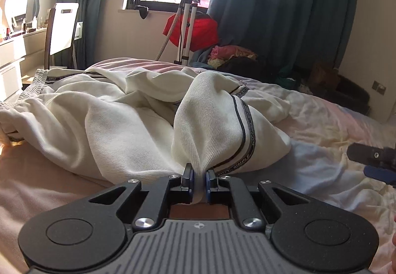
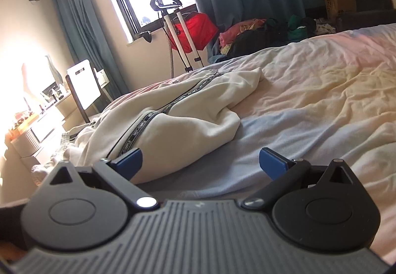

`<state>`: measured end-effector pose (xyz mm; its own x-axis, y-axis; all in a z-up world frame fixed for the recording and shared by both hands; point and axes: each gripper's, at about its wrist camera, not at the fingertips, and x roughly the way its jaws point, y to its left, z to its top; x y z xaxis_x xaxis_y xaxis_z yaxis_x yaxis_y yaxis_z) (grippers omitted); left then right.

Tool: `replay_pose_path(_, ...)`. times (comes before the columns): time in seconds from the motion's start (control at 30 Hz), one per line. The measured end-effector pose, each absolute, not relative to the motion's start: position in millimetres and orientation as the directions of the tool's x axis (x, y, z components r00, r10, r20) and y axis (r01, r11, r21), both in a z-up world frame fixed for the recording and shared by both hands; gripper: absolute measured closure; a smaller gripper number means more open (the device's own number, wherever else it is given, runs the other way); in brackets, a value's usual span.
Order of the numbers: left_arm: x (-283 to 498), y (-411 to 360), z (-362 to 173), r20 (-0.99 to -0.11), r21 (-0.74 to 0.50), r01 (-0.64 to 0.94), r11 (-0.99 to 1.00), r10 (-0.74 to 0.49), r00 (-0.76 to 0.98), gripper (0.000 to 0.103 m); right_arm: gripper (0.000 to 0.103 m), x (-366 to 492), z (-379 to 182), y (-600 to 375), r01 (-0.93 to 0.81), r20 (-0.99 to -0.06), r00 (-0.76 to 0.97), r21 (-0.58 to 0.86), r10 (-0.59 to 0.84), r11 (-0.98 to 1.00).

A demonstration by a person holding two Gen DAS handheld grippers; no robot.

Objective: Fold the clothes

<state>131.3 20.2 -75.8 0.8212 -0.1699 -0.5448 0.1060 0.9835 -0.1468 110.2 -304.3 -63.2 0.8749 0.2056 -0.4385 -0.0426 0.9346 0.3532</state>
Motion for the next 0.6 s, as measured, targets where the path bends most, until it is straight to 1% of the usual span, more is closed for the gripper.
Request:
replay_pose_path(0.07, 132.3, 20.5, -78.0, -0.544, -0.149, 0.111, 0.983, -0.175, 0.82, 0.093, 0.0, 135.1, -56.0, -296.1, -0.047, -0.45, 0.87, 0.329, 0.201, 0.943)
replay_pose_path(0.17, 136.8, 21.7, -82.2, -0.542, -0.176, 0.124, 0.977, -0.201, 0.816, 0.093, 0.0, 195.3, -42.2, -275.4, -0.057, -0.472, 0.859, 0.297, 0.198, 0.953)
replay_pose_path(0.23, 142.4, 25.8, -88.0, -0.546, -0.213, 0.124, 0.969, -0.223, 0.808, 0.093, 0.0, 250.2, -37.4, -259.0, -0.047, -0.497, 0.843, 0.314, 0.206, 0.948)
replay_pose_path(0.33, 156.8, 27.0, -103.7, -0.551, -0.231, 0.128, 0.965, -0.238, 0.8, 0.093, 0.001, 325.6, -35.4, -236.5, -0.016, -0.537, 0.821, 0.314, 0.191, 0.949)
replay_pose_path(0.47, 175.7, 30.2, -124.8, -0.568, -0.263, 0.128, 0.956, -0.261, 0.78, 0.093, 0.001, 414.9, -49.0, -201.1, 0.022, -0.592, 0.798, 0.208, 0.108, 0.978)
replay_pose_path(0.6, 183.9, 29.4, -135.0, -0.548, -0.253, 0.155, 0.955, -0.274, 0.79, 0.093, 0.001, 489.9, -68.2, -172.6, 0.064, -0.632, 0.775, 0.097, 0.011, 0.993)
